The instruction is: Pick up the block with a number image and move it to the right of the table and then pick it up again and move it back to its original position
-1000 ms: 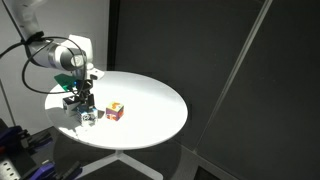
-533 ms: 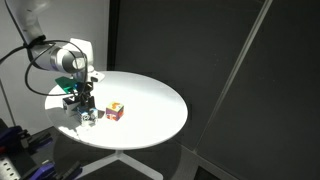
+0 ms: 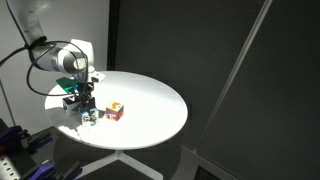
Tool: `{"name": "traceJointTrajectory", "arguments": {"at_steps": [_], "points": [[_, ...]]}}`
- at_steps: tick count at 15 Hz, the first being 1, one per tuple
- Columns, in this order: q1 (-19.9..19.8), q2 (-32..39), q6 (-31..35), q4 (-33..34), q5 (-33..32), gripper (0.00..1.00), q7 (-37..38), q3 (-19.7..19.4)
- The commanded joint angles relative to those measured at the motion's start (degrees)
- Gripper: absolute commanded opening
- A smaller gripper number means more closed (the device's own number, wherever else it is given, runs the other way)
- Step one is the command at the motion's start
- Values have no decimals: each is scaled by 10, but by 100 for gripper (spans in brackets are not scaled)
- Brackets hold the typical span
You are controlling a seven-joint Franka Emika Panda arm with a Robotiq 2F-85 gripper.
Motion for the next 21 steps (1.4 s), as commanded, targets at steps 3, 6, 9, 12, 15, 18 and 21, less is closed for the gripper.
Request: {"name": "traceJointTrajectory", "arguments": {"at_steps": [3, 6, 9, 12, 15, 18, 21], "points": [[7, -5, 0, -1, -16, 38, 13, -9], [4, -23, -18, -7, -16, 19, 4, -6], [4, -41, -48, -14, -29, 3, 2, -7], [-6, -68, -83, -23, -42, 3, -8, 2], [-18, -101, -116, -32, -61, 4, -21, 12], [-35, -128, -139, -40, -88, 4, -53, 25], [-57, -146, -156, -43, -100, 4, -96, 42]]}}
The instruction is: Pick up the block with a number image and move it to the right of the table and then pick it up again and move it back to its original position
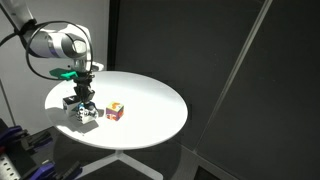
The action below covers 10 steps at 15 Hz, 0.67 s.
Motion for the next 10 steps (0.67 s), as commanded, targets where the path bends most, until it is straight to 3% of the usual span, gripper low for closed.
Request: {"name": "traceJointTrajectory", "arguments": {"at_steps": [1, 10], "points": [[-35, -39, -24, -16, -20, 4, -55, 25], [-88, -69, -5, -28, -2, 4, -268, 51]]}}
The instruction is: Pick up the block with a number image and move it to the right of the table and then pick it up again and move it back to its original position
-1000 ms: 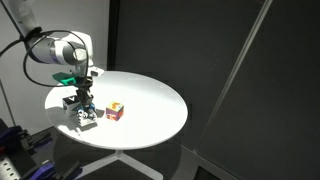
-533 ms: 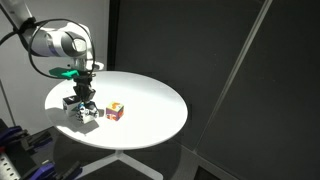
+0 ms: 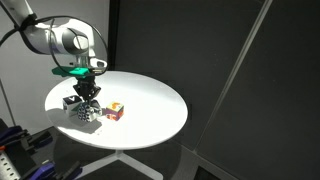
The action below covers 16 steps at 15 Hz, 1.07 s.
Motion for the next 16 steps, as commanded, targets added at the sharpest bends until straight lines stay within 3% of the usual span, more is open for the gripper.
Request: {"name": "traceJointTrajectory", "arguments": {"at_steps": [1, 11, 16], "points": [[-26, -39, 8, -21, 11, 4, -91, 13], [-48, -133, 46, -72, 125, 4, -334, 1], [-52, -138, 42, -63, 147, 4, -374, -16]]}}
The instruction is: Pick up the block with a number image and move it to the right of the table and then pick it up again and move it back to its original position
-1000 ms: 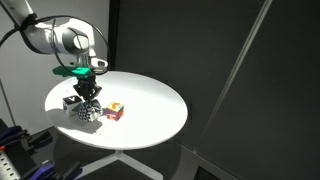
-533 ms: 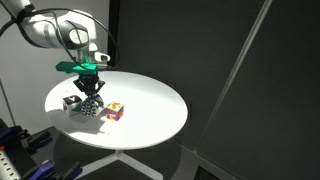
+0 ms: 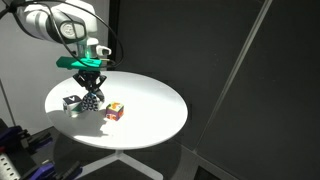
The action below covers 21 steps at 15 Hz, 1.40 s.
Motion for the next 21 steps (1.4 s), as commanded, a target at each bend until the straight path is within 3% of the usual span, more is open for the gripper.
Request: {"name": "traceJointTrajectory", "arguments": {"at_steps": [1, 13, 21], "points": [[-12, -10, 5, -1, 9, 4, -23, -12], [-64, 41, 30, 45, 2, 4, -8, -51], [-92, 134, 29, 119, 5, 4, 10, -51]]}}
